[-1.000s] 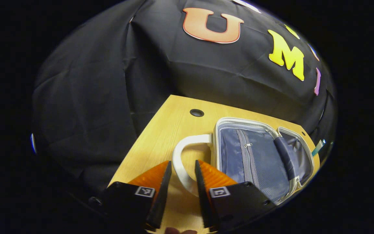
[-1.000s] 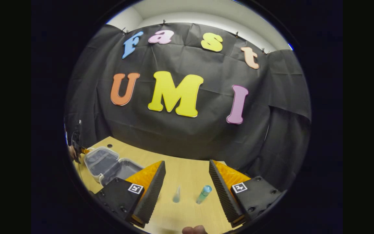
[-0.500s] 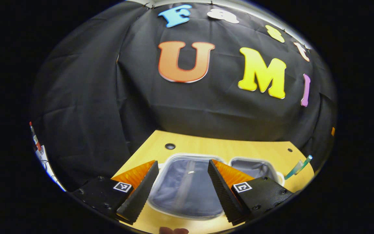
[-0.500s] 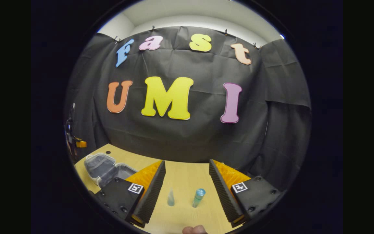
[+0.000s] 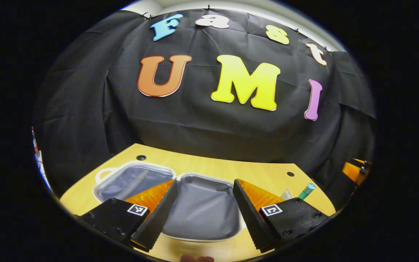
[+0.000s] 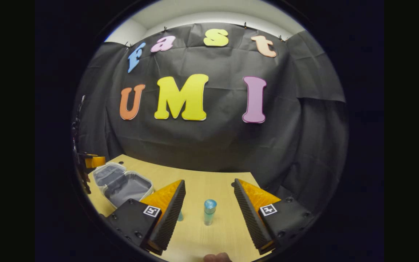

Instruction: First open the suitcase, pack the skin care products into it, and then close the suitcase.

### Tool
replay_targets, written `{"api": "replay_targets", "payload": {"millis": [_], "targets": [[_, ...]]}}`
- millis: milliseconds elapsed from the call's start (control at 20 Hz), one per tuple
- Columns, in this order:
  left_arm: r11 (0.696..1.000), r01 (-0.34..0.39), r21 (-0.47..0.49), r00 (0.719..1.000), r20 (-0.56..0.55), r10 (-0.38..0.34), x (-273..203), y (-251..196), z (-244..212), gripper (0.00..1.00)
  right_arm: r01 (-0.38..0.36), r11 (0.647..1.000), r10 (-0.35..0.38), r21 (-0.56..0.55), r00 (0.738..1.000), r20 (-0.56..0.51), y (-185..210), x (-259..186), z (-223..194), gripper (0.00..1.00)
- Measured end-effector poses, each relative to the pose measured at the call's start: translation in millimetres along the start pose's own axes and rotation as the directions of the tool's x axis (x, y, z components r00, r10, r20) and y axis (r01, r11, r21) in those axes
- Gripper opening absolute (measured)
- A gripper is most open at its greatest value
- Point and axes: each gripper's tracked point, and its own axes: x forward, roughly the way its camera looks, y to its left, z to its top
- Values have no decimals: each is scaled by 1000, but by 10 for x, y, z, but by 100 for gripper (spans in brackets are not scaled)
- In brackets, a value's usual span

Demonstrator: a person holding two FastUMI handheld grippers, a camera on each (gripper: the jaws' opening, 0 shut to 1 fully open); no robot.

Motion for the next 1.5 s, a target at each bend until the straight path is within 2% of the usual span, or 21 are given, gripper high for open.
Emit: {"api": "replay_targets", "payload": {"millis": [250, 350, 500, 800, 1100, 1150, 1350, 1400, 1500], "targets": [[988, 119, 100, 992, -43, -116, 148, -1071, -408, 98, -25, 999, 24, -22, 998, -59, -283, 97, -298, 81], [980, 152, 127, 988, -46, -147, 238, -1402, -560, 98, -23, 999, 20, -34, 996, -86, -437, 61, -419, 80], [973, 182, 143, 980, -107, -168, 448, -1780, -1013, 98, -4, 999, -2, -48, 992, -127, -687, 2, -600, 80], [968, 200, 155, 960, -227, -162, 976, -2005, -1779, 98, 8, 999, -15, -40, 983, -182, -989, 25, -854, 80], [973, 167, 159, 947, -301, -114, 1318, -1933, -2103, 97, 43, 999, -43, -4, 968, -247, -1187, -40, -1130, 80], [972, 165, 167, 943, -314, -106, 1329, -1915, -2148, 95, 48, 999, -47, -2, 966, -255, -1224, -43, -1172, 80], [968, 159, 195, 941, -326, -88, 1391, -1890, -2150, 73, 63, 998, -56, 20, 965, -256, -1262, -12, -1194, 81], [970, 151, 189, 939, -336, -81, 1390, -1873, -2167, 60, 61, 998, -53, 24, 965, -255, -1265, 11, -1201, 81], [974, 145, 176, 936, -343, -77, 1412, -1858, -2168, 47, 47, 998, -38, 30, 966, -254, -1231, 90, -1221, 81]]}}
